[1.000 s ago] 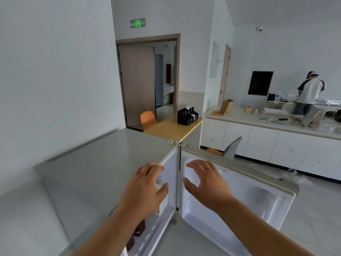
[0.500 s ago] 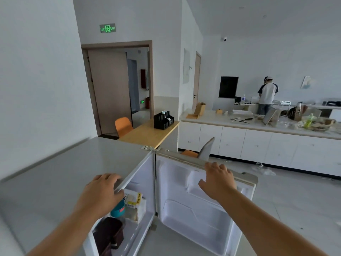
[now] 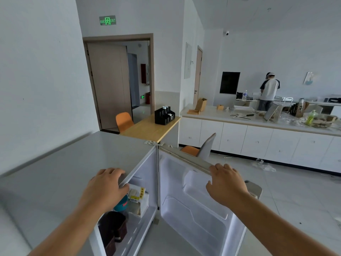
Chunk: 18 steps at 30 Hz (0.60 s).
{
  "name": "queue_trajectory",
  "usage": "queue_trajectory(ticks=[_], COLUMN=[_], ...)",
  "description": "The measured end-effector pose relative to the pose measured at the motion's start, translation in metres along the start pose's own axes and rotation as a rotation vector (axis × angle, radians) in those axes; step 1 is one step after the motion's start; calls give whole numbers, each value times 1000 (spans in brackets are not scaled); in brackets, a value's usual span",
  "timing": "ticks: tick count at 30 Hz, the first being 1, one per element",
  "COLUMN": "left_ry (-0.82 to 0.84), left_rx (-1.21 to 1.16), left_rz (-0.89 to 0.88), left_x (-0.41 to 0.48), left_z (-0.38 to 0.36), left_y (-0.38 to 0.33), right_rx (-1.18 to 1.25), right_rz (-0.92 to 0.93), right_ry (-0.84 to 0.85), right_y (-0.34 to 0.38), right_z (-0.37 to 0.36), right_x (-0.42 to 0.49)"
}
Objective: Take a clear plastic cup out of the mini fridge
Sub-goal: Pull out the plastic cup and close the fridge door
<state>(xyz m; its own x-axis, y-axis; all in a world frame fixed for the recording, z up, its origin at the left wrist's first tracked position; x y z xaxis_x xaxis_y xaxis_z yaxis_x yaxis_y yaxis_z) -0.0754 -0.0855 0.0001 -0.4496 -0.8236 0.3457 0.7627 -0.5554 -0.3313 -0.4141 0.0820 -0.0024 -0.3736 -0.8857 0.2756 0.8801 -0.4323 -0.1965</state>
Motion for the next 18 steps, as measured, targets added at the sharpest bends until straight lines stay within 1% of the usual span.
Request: queue_trajectory(ticks=[6, 9, 11, 13, 18], left_ry=[-7, -9, -16, -18, -26], left_rx=[-9, -14, -26, -31, -75], left_rz=[-13, -15, -20, -23, -9], left_x=[-1, -1, -1, -1, -1], left_z=[0, 0, -1, -1, 1], left_y=[1, 2, 3, 2, 5], right_rx=[95, 259, 402, 486, 547], right_rz=[174, 254, 256, 253, 283], right_ry=[80, 52, 22, 8, -13], right_y=[22, 42, 56, 71, 105], right_z=[11, 17, 22, 26, 27], right_x=[3, -6, -15, -20, -24])
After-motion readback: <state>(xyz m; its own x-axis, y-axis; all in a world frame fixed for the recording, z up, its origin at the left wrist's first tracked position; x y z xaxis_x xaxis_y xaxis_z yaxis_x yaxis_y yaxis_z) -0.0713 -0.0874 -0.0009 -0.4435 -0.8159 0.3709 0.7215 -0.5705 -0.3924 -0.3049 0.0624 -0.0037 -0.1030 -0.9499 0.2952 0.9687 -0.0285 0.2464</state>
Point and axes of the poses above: each hand's wrist, its own x-axis towards the middle knuckle, its own z-axis out of the back of the hand, y = z × x, the point moved 7 cm from there along x, towards the middle knuckle, and after that the axes turned 8 degrees about -x, right-handed, at the moved point
